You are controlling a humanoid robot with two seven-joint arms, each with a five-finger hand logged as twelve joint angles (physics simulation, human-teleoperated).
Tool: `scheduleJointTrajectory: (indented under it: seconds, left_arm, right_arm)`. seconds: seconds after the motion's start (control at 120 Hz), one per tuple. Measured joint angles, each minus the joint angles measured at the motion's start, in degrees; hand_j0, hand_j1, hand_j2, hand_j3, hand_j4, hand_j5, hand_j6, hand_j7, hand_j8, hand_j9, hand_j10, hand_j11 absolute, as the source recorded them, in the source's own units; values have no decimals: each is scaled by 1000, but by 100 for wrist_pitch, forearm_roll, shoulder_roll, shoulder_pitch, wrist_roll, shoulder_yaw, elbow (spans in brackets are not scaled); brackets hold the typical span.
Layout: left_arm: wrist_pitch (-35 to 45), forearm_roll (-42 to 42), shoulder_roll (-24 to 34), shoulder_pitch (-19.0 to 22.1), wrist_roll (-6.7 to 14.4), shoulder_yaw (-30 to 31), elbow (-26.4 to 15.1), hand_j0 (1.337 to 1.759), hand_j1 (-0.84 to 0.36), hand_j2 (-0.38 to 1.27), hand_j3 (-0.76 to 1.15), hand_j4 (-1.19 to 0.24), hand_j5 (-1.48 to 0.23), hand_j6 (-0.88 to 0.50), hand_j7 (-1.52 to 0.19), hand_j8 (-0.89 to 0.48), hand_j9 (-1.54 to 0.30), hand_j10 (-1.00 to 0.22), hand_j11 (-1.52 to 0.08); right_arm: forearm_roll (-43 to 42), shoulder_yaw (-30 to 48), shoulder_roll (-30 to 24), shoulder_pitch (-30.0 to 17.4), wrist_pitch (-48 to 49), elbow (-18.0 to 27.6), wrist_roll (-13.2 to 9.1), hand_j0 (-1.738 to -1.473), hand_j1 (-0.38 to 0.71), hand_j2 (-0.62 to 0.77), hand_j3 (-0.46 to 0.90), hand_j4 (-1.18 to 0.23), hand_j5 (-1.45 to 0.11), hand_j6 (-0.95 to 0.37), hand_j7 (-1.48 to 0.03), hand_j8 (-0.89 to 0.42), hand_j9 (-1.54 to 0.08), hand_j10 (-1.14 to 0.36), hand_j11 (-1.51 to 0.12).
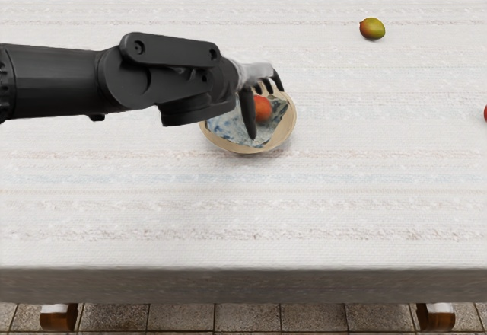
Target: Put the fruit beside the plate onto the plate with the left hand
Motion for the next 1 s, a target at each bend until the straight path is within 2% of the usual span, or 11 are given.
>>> scheduleJointTrajectory:
  seconds: [0.142, 0.275, 0.342, 0.433, 0.492, 0.558, 0.592, 0.717, 0.85, 1.0]
  left_arm:
    - [-237, 5, 925, 71, -6, -461, -344, 1658, 35, 60, 0, -265, -346, -263, -345, -261, -345, -264, -345]
    - [-760, 37, 1869, 629, -13, -1017, -634, 1658, 43, 55, 0, -258, -335, -256, -334, -255, -334, -256, -334]
    - [-955, 59, 2568, 798, -67, -1276, -882, 1658, 45, 54, 0, -255, -332, -255, -331, -254, -331, -254, -331]
    - [-1665, 63, 3375, 1652, -120, -1972, -1171, 1658, 47, 52, 0, -252, -328, -252, -328, -251, -328, -252, -328]
    - [-2179, 55, 3793, 1936, -136, -2414, -1262, 1658, 48, 52, 0, -252, -327, -251, -327, -251, -327, -251, -327]
    - [-2873, 12, 4235, 2569, -146, -3039, -1318, 1658, 50, 52, 0, -251, -326, -251, -326, -250, -326, -250, -326]
    - [-3210, -65, 4484, 2683, -149, -3313, -1329, 1658, 50, 52, 0, -251, -325, -251, -325, -250, -325, -250, -325]
    - [-3838, -582, 5232, 3075, -159, -3967, -1253, 1658, 51, 51, 0, -250, -324, -250, -324, -250, -324, -250, -324]
    - [-4034, -1099, 5351, 3683, -164, -4455, -686, 1658, 52, 51, 0, -249, -323, -249, -323, -249, -323, -249, -323]
    - [-4092, -1433, 5353, 3789, -166, -4715, -161, 1658, 52, 51, 0, -249, -323, -249, -323, -248, -323, -248, -323]
  right_arm:
    - [1, 0, 0, 0, 0, 0, 0, -1658, -308, -7, 0, -35, -45, -35, -45, -35, -45, -35, -45]
    - [0, 0, 0, 1, 0, -1, 0, -1658, -308, -7, 0, -35, -45, -35, -45, -35, -45, -35, -45]
    - [0, 0, 0, 0, 0, -1, 0, -1658, -308, -7, 0, -35, -45, -35, -45, -35, -45, -35, -45]
    - [0, 0, 0, -1, 0, -1, 0, -1658, -307, -7, 0, -35, -45, -35, -45, -35, -45, -35, -45]
    - [0, 0, 0, -1, 0, -1, 0, -1658, -307, -7, 0, -35, -45, -35, -45, -35, -45, -35, -45]
    - [0, 0, 0, 0, 0, -1, 0, -1658, -307, -7, 0, -35, -45, -35, -45, -35, -45, -35, -45]
    - [0, 0, 0, 0, 0, -1, 0, -1658, -307, -7, 0, -35, -45, -35, -45, -35, -45, -35, -45]
    - [-1, 0, 0, 0, 0, -1, 0, -1658, -307, -7, 0, -35, -45, -35, -45, -35, -45, -35, -45]
    - [-1, 0, 0, -2, 0, 0, 0, -1658, -307, -7, 0, -35, -45, -35, -45, -35, -45, -35, -45]
    - [-1, 0, 0, -2, 0, -1, 0, -1658, -307, -7, 0, -35, -45, -35, -45, -35, -45, -35, -45]
